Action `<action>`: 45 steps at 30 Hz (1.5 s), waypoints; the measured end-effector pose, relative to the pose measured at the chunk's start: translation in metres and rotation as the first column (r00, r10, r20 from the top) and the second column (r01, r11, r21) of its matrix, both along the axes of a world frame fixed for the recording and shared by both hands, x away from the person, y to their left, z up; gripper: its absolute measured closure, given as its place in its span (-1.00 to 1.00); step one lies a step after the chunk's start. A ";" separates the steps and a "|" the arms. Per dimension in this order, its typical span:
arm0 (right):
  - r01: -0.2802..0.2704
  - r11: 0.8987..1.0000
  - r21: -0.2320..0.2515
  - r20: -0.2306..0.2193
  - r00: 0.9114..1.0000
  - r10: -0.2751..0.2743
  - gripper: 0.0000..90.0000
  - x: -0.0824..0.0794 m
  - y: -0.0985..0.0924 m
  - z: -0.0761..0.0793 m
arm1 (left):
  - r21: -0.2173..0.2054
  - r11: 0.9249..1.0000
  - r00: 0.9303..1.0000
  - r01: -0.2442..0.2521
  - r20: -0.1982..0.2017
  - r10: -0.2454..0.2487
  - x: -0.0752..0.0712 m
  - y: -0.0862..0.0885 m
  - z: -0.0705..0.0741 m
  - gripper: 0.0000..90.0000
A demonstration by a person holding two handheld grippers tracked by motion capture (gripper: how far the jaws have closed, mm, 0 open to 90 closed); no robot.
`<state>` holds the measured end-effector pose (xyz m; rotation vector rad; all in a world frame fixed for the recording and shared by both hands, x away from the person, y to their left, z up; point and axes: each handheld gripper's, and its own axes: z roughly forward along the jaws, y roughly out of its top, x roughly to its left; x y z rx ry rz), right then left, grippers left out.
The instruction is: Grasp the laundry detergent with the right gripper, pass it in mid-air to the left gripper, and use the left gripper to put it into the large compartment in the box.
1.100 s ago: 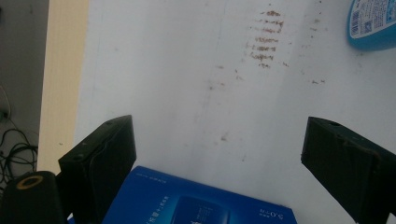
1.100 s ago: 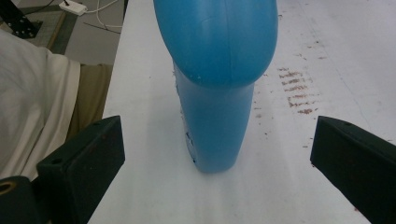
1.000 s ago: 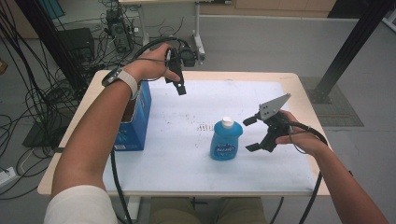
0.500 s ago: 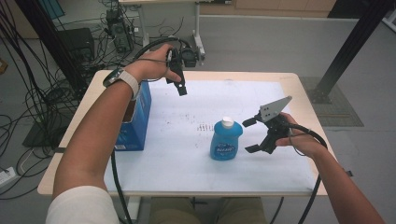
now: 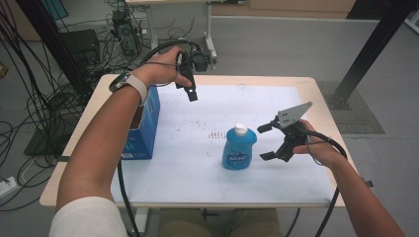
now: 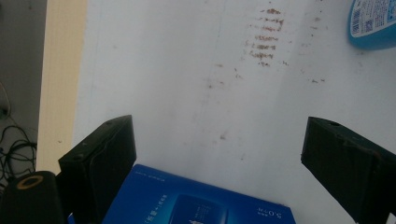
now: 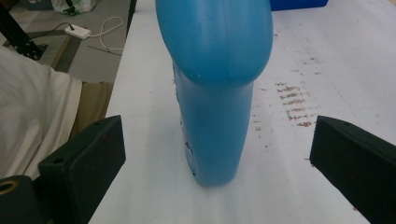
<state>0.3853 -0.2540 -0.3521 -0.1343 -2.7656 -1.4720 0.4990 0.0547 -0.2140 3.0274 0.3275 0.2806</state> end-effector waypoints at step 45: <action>0.010 0.999 0.044 0.008 1.000 -0.010 -0.93 0.002 0.003 -0.003 | 0.001 1.000 1.000 -0.005 0.005 0.005 0.001 0.001 -0.001 -0.76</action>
